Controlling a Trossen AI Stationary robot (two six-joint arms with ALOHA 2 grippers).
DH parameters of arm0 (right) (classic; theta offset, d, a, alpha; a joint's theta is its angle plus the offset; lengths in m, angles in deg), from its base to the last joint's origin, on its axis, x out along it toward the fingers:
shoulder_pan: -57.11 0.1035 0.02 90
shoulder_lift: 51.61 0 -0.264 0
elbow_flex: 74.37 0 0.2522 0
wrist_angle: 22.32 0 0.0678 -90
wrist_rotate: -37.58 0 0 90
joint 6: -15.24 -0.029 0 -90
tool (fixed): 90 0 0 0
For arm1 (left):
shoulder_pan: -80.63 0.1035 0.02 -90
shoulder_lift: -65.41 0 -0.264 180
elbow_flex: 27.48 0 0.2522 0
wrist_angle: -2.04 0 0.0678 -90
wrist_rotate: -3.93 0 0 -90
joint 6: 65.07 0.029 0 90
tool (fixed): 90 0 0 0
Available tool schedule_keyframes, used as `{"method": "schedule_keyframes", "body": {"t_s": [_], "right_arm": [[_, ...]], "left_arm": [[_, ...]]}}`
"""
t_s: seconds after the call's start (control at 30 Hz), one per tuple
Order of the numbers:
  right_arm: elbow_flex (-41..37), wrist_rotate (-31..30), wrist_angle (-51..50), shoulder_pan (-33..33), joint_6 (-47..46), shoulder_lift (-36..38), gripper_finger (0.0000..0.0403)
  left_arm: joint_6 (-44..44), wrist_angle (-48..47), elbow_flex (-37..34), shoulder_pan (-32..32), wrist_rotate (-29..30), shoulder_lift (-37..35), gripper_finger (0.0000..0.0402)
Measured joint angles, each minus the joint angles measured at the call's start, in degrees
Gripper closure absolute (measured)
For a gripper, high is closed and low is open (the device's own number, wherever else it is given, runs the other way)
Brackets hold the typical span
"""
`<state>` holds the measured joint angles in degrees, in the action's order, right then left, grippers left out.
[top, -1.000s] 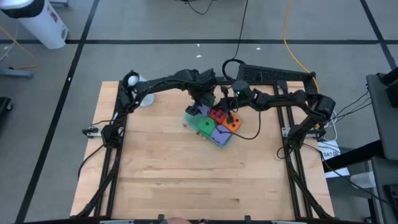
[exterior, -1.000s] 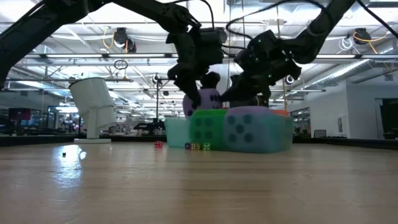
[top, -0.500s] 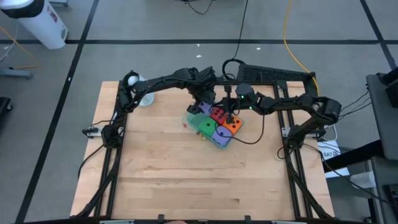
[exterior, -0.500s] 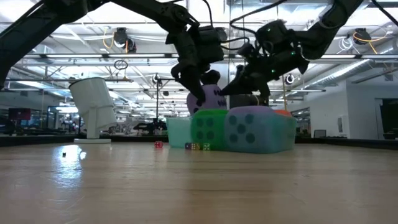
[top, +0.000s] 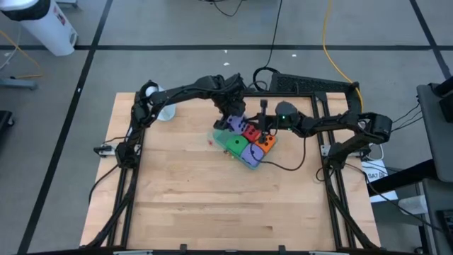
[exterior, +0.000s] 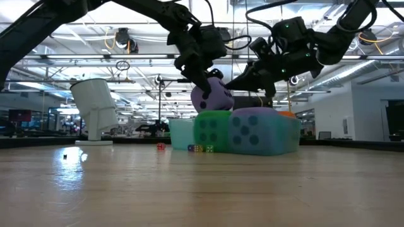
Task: Pick & Place Dice
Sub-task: Put the big purple dice into the bin
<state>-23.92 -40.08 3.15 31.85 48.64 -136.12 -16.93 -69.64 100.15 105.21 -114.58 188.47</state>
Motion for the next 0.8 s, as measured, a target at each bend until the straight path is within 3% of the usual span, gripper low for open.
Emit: {"method": "schedule_keyframes", "body": {"t_s": [0.4,0.8], "right_arm": [[0.0,2.2,-1.8,1.6,-2.6,-0.9,0.0403],[0.0,6.3,-4.8,1.4,-2.1,-1.0,0.0403]], "left_arm": [[-0.4,2.4,-0.2,-2.4,2.4,0.3,0.0004],[0.0,1.9,-0.2,-2.3,-4.0,0.7,0.0004]]}}
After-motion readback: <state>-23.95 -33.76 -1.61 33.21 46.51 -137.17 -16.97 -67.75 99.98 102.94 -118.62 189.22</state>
